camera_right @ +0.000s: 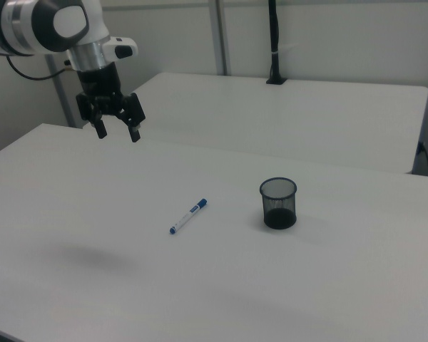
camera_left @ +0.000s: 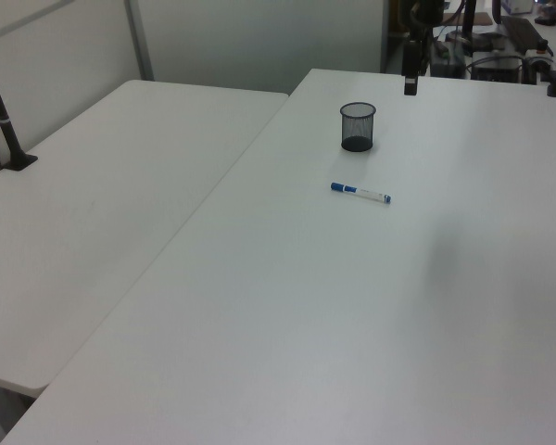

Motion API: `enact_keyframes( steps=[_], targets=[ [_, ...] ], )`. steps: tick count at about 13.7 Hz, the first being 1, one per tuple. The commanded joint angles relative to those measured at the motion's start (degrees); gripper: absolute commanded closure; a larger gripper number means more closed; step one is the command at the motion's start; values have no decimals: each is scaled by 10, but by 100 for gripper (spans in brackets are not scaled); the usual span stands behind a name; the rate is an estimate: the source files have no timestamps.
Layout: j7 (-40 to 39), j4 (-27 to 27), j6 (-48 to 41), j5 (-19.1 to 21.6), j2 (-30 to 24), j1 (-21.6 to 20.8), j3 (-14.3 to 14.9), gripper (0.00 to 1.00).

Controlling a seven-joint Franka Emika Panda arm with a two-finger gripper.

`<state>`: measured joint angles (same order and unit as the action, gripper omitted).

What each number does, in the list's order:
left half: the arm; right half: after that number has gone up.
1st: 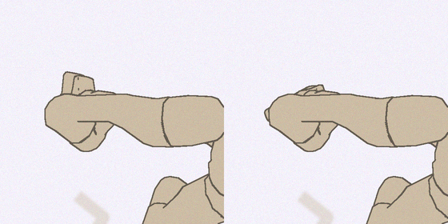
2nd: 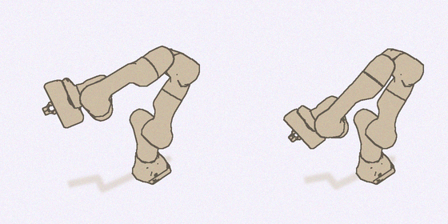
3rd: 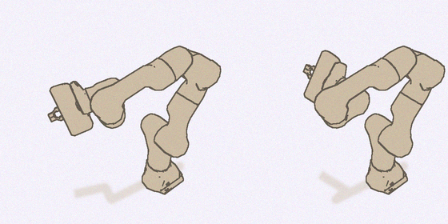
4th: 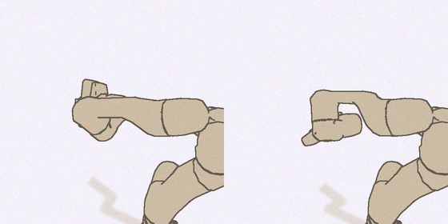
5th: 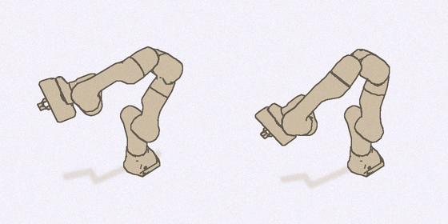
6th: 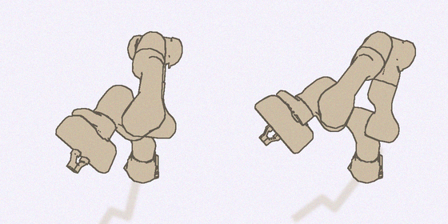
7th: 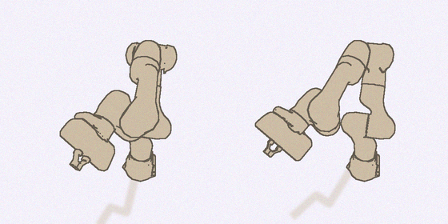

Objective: Insert the marker
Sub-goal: 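Move the gripper down toward the blue-capped white marker, then lower the open gripper over the marker and close on it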

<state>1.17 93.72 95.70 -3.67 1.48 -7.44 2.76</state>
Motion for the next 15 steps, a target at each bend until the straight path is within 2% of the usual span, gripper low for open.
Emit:
enact_keyframes(
  steps=[1, 10, 13, 15],
  targets=[
    [6, 3, 57, 0, 36, 15, 3, 0],
    [37, -3, 279, 3, 181, 53, 3, 0],
    [77, -21, 306, -3, 227, 58, 4, 0],
    [77, -20, 320, -5, 235, 59, 3, 1]
  ],
)
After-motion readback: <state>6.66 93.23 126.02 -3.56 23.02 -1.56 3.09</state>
